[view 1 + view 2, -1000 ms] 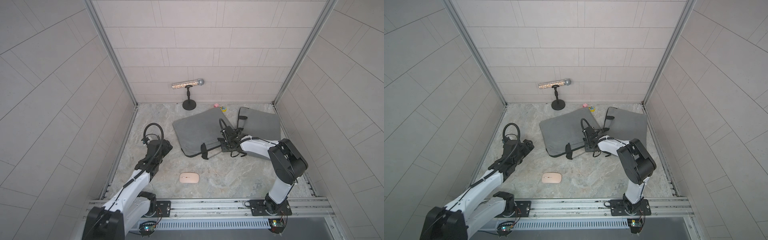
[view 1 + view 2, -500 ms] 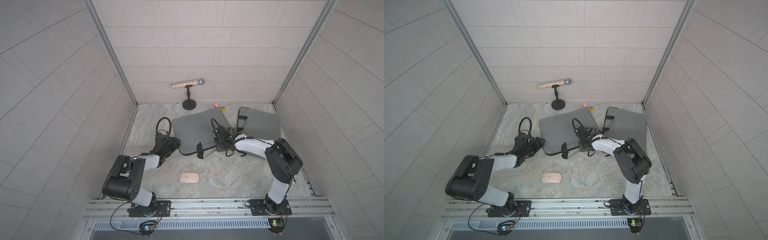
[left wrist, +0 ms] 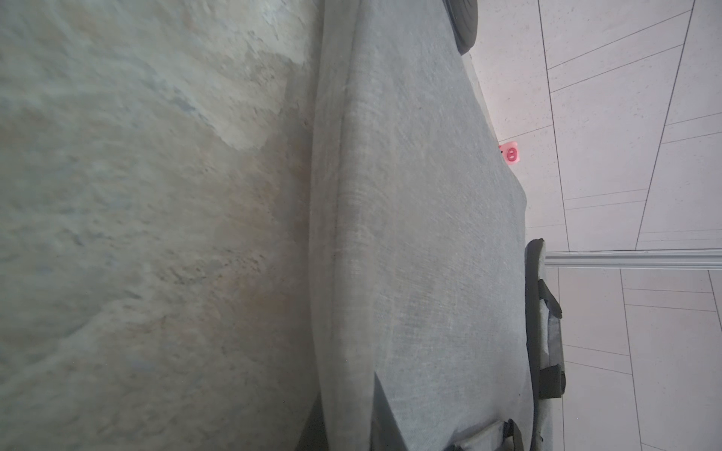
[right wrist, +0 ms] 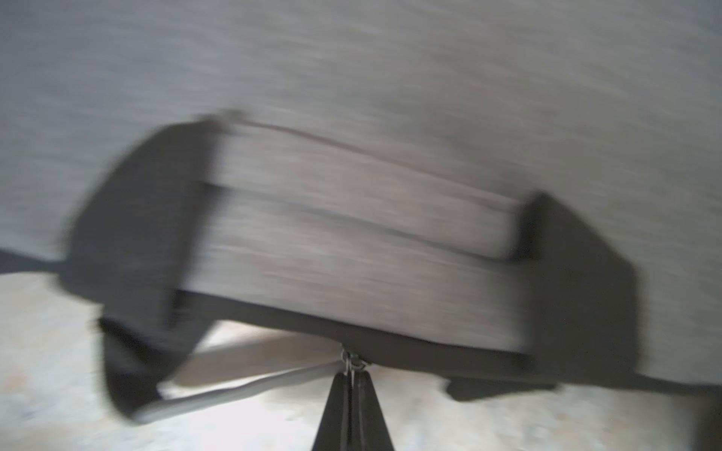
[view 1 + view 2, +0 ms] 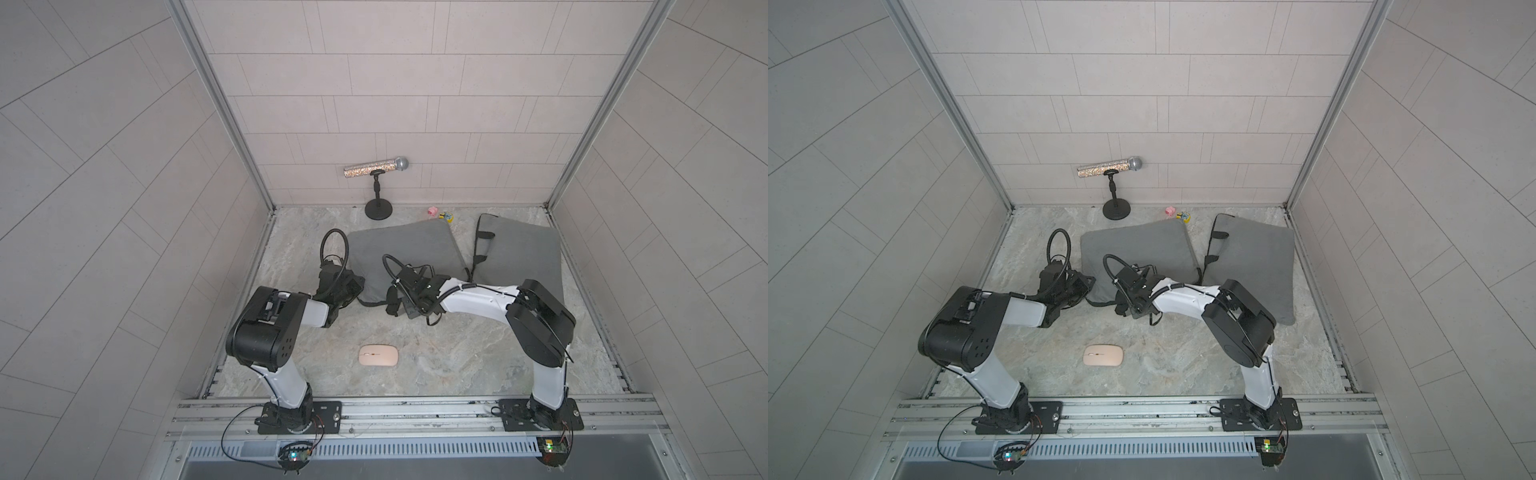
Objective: Put the mouse into the laptop bag
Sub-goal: Unzip the zipper on the zippered laptop bag.
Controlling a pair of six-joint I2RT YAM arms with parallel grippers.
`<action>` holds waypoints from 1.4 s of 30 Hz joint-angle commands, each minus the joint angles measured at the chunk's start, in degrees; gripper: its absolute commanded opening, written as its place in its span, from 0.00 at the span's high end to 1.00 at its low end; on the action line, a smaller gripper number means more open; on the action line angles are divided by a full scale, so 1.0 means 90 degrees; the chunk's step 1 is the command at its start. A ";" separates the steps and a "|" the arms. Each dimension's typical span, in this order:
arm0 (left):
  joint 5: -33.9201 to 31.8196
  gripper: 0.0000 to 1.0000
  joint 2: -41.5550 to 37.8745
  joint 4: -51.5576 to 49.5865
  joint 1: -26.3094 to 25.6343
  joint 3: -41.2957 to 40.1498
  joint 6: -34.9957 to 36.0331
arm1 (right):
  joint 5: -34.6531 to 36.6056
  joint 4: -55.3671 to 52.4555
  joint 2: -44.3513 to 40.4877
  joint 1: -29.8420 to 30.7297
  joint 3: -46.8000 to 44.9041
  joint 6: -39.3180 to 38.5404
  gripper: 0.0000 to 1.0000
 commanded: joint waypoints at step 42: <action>-0.1617 0.15 -0.2909 -0.2102 -0.1513 -0.1148 -0.0254 | -0.0632 0.0464 0.0213 -0.1751 -0.0316 -0.0109 1.00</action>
